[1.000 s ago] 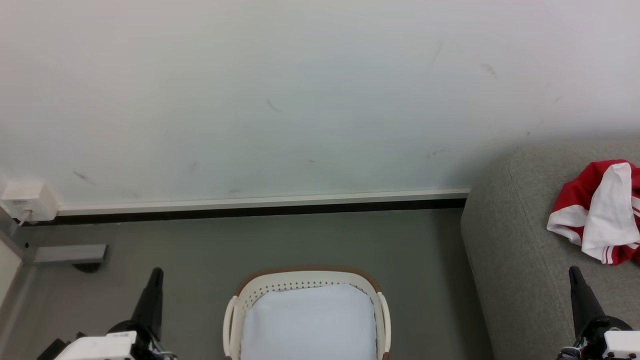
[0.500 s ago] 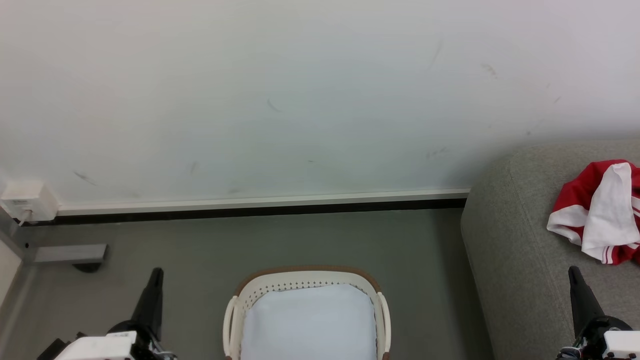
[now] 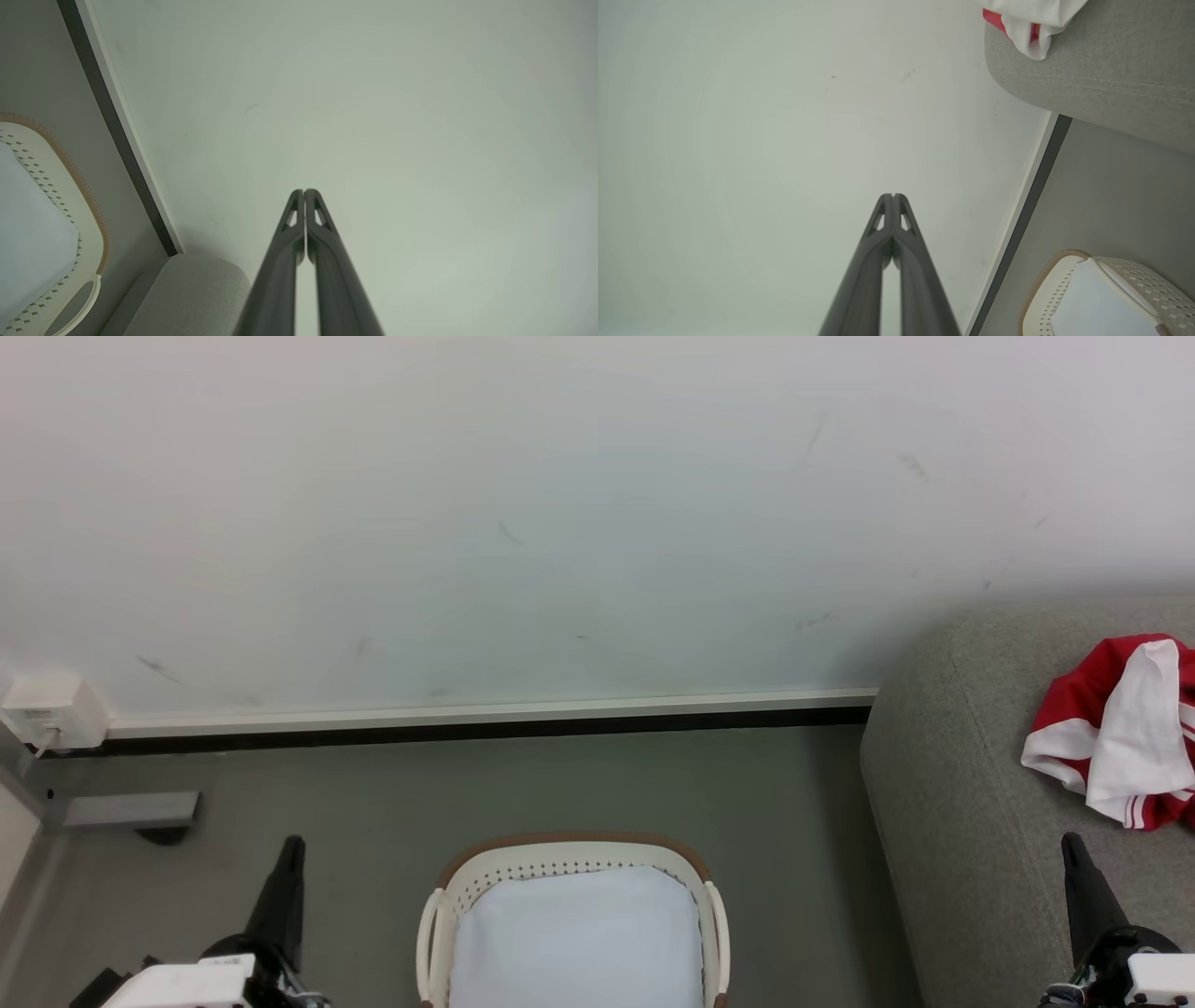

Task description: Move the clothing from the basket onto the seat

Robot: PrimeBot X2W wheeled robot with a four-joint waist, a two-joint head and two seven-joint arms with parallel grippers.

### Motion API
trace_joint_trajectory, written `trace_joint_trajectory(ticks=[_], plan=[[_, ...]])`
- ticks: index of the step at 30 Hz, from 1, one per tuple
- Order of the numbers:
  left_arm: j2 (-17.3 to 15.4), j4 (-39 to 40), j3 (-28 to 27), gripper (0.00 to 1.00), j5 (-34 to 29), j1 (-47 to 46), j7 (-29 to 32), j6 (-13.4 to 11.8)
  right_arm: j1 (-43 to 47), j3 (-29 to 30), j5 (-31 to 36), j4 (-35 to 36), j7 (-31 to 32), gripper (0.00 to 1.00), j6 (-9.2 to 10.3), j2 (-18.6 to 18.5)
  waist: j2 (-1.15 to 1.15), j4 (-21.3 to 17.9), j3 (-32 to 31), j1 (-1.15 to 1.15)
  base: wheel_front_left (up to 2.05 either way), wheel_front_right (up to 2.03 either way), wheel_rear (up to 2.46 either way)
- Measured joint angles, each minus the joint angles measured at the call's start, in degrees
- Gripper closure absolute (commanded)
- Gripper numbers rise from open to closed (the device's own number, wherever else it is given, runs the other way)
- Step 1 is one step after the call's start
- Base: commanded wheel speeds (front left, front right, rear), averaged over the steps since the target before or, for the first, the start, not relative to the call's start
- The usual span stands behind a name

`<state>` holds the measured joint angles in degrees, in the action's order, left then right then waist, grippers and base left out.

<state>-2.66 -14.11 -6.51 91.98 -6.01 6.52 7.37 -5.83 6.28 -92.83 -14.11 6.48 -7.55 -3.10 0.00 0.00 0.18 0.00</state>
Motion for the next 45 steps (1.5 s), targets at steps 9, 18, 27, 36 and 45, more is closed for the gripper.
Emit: trace_joint_trajectory(ticks=[9, 18, 27, 36, 45], plan=[[0.0, 0.0, -0.02, 1.0, 0.0, 0.0, 0.0, 0.0, 0.0, 0.03, 0.08, 0.0, 0.01, 1.0, 0.0, 0.02, 0.0, 0.0, 0.0, 0.0, 0.0, 0.0, 0.0], [0.0, 0.0, 0.0, 1.0, 0.0, -0.01, 0.01, 0.0, 0.0, 0.07, 0.08, 0.0, 0.01, 1.0, 0.0, 0.04, 0.0, 0.0, 0.0, 0.0, 0.0, 0.0, 0.0], [-0.01, 0.0, -0.01, 1.0, 0.0, -0.01, 0.0, 0.0, -0.01, 0.09, 0.09, 0.0, 0.01, 1.0, 0.0, 0.07, 0.0, 0.0, 0.0, 0.0, 0.0, 0.0, 0.0], [-0.01, 0.0, -0.01, 1.0, 0.0, -0.01, 0.0, 0.0, -0.01, 0.11, 0.09, 0.0, 0.02, 1.0, 0.0, 0.08, 0.0, 0.0, 0.0, 0.0, 0.0, 0.0, 0.0], [-0.01, 0.0, -0.01, 1.0, 0.0, -0.01, 0.0, 0.0, -0.01, 0.13, 0.1, 0.0, 0.02, 1.0, 0.0, 0.09, 0.0, 0.0, 0.0, 0.0, 0.0, 0.0, 0.0]])
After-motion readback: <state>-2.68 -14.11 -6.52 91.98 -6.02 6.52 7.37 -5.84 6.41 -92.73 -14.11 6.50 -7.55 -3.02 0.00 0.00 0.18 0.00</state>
